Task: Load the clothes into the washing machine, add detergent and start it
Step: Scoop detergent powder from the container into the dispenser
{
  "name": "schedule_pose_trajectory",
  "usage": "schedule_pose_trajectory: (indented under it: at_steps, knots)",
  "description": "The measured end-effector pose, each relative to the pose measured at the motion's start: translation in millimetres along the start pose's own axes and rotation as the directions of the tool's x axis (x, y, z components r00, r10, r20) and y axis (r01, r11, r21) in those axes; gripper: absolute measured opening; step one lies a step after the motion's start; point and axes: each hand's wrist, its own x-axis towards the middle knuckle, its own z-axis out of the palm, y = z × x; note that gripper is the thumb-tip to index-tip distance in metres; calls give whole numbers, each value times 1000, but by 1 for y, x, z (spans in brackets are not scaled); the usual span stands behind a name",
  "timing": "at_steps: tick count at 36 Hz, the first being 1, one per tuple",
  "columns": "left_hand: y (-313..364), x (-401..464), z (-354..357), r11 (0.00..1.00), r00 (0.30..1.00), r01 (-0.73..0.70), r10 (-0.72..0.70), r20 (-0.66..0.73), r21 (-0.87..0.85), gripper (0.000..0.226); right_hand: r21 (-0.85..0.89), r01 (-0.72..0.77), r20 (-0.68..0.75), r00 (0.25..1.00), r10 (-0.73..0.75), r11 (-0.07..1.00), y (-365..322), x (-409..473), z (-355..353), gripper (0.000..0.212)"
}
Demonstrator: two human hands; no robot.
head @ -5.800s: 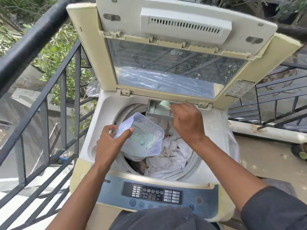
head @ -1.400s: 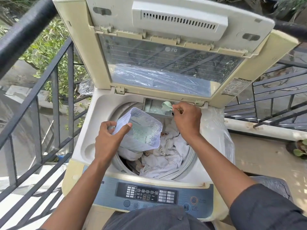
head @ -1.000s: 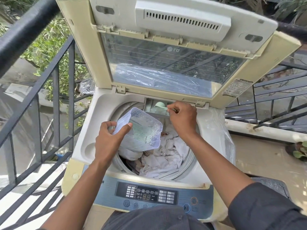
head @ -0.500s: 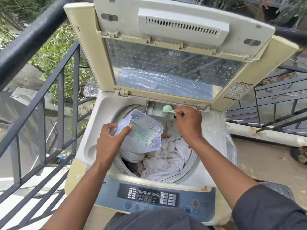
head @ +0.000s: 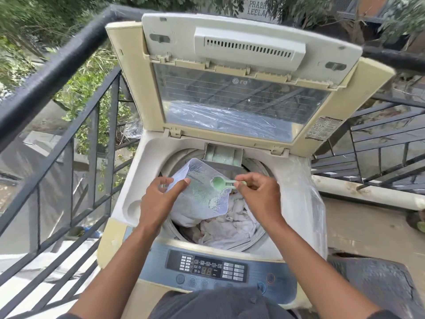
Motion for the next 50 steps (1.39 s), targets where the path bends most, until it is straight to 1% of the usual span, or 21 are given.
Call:
schedule_pose_trajectory:
  at_steps: [3,5,7,12,14,17,20,22,24,28,30,32,34,36,38,40,42,44,46,48,50]
  knots:
    - [-2,-6,2,1000,1000,-10,10,18,-19,75,-122,89,102,992,-77,988,-5,-11,9,13]
    - [-3,-12,4,999,1000,-12,13,26,-47,70,-166,126,205,975,-90,978,-9,-16,16,9]
    - [-2,-19,6,996,999,-21,24,38,-84,66,-216,173,274,955,-110,961,-12,-20,22,7]
    - [0,-31,6,982,996,-25,40,82,-185,38,-325,283,373,915,-153,902,-21,-28,18,10]
    - [1,-34,5,976,995,-7,29,99,-219,41,-279,312,358,911,-203,908,-22,-30,12,13]
    - [2,-40,4,970,995,-12,36,95,-242,50,-212,392,249,907,-338,895,-18,-32,2,18]
    - [2,-45,6,967,996,-21,43,84,-252,52,-208,420,153,906,-395,883,-16,-34,-11,28]
    - [3,-48,8,964,996,-14,37,81,-265,52,-224,405,131,914,-385,886,-14,-35,-22,38]
    - [5,-52,11,958,996,-11,35,79,-286,49,-219,351,152,934,-323,910,-11,-36,-31,51]
    - [12,-59,20,944,994,-12,46,96,-329,50,-89,162,197,970,-142,983,-1,-46,-48,67]
    - [19,-63,27,938,992,-6,50,116,-348,40,-26,94,231,969,-85,995,2,-51,-56,78]
    - [26,-67,36,936,987,-3,59,149,-353,27,36,60,297,952,-68,998,5,-55,-64,85]
    - [32,-70,46,943,980,9,59,192,-332,25,84,38,323,944,-64,996,6,-60,-72,87]
    - [38,-74,58,954,974,-4,73,217,-300,33,106,39,270,961,-66,994,9,-64,-82,90]
    - [47,-79,72,959,969,-26,94,228,-283,38,92,41,208,976,-59,995,11,-67,-93,86]
    - [56,-87,89,955,962,-47,121,243,-292,25,90,29,182,982,-45,996,12,-71,-108,82]
    - [66,-96,106,953,952,-63,147,269,-296,16,77,30,167,985,-43,997,15,-74,-122,92]
    - [73,-104,124,959,942,-90,170,290,-270,26,55,19,145,989,-27,998,19,-75,-138,112]
    - [81,-114,142,966,925,-139,205,319,-218,35,26,23,98,995,-25,999,25,-76,-156,124]
    - [86,-122,163,966,910,-207,249,333,-156,41,-4,28,34,999,-28,1000,33,-76,-176,126]
    - [91,-130,185,944,876,-310,330,351,-112,44,-5,19,-36,999,-20,1000,41,-78,-199,124]
